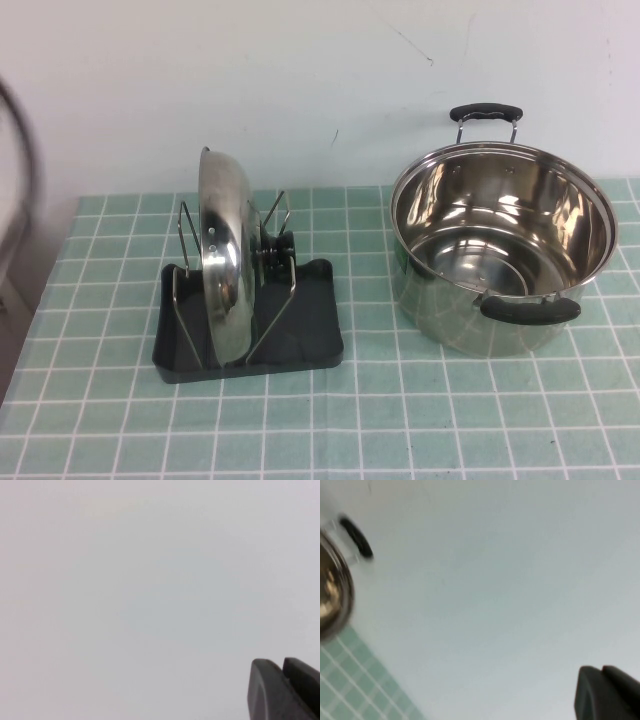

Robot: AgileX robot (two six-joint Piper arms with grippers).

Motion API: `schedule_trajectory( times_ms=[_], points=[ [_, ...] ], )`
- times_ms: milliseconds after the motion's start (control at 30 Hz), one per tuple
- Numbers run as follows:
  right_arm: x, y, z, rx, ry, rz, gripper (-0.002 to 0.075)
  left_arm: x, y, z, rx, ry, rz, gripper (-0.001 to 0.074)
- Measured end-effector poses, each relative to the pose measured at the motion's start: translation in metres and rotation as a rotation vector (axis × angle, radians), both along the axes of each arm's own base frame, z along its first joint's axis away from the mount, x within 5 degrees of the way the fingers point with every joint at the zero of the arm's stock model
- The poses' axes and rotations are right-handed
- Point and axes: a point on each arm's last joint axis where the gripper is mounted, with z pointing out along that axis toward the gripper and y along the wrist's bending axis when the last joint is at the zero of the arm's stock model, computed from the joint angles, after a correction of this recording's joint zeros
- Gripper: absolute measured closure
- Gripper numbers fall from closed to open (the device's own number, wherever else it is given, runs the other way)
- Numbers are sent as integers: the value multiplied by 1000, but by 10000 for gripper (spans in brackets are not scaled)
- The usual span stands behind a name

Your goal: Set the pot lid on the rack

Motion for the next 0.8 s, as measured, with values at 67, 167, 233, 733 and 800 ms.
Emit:
schedule_trajectory(
  times_ms=[67,167,233,733,800],
  points=[
    [-1,-12,-4,-62,54,-126,727,-8,17,1,-19,15,160,717],
    [-7,-22,-15,-67,179,-231,727,-21,37,-14,-150,197,372,731],
    [-10,-21,-27,-36,312,-226,727,-28,39,-28,-237,347,403,733],
    [-55,37,-48,327,763,511,727,-107,-6,-84,-454,394,-371,735],
    [-60,37,-45,352,714,576,727,-115,-5,-97,-410,350,-403,735]
  ],
)
